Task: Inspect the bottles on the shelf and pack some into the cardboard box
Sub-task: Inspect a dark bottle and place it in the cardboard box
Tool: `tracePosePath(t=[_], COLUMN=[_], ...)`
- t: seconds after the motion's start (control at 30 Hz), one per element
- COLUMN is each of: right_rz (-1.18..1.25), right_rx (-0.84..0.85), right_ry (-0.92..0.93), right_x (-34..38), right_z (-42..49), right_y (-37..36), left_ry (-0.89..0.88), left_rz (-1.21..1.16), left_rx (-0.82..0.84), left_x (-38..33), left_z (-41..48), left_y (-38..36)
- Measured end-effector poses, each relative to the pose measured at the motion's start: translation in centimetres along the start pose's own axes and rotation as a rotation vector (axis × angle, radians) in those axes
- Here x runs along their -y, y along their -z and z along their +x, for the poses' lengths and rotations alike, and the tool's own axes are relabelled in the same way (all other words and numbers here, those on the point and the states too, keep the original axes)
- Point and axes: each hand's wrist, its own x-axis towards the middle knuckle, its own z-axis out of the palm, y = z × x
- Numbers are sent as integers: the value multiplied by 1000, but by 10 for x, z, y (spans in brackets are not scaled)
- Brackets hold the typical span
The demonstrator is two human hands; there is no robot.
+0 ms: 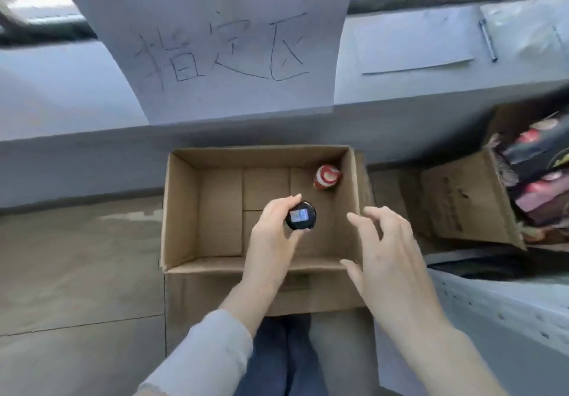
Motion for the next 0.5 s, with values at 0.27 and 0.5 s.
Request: tracePosePath(t=[0.27,0.5], right_rz=[43,97], right_rx=[-147,-106], right_ry=[-49,-48], right_x=[-36,-38], right_z=[93,112], right_y=[-66,-83], left_ry=[-9,-75], left_rz=[104,131], left_rx=[37,2], left_x=[100,103], left_z=[87,110], left_y=[-83,-94])
